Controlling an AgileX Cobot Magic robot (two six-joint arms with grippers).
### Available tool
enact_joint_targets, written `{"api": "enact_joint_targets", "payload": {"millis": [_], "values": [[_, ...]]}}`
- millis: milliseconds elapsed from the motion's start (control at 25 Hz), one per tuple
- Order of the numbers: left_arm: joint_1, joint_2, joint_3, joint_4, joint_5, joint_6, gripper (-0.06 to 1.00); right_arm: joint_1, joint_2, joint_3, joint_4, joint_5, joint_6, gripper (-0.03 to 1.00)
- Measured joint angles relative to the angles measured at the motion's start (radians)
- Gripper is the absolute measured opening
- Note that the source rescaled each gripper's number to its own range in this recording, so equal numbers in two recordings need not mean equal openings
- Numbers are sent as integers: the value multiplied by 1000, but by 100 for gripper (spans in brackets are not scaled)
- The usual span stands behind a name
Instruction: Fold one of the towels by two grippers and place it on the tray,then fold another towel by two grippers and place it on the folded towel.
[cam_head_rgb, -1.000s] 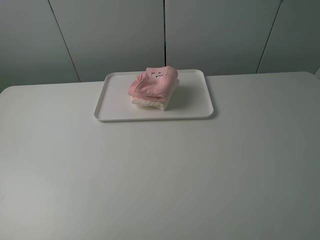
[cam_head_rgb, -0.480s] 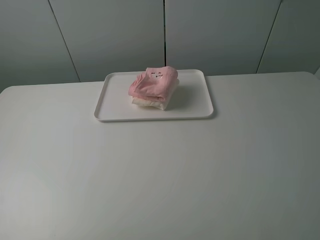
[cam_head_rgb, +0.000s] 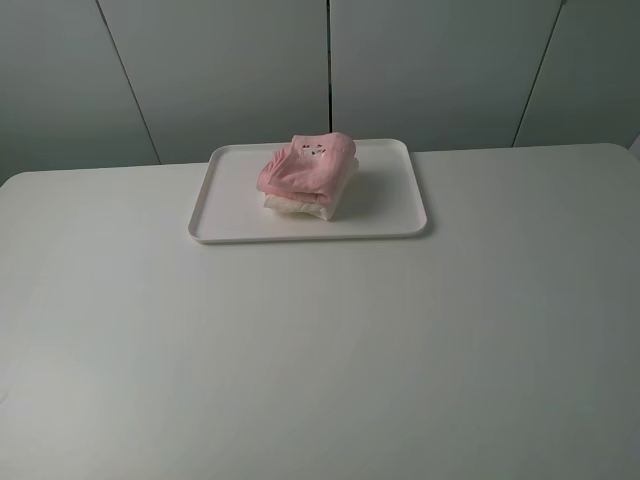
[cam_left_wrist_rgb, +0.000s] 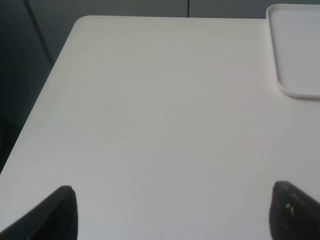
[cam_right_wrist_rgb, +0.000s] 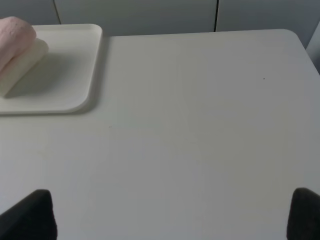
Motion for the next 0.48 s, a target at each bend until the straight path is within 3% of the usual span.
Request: {"api": "enact_joint_targets", "payload": {"millis": [480], "values": [[2,0,0,-41,0,5,99,0,0,0,0,0,0,100]]}}
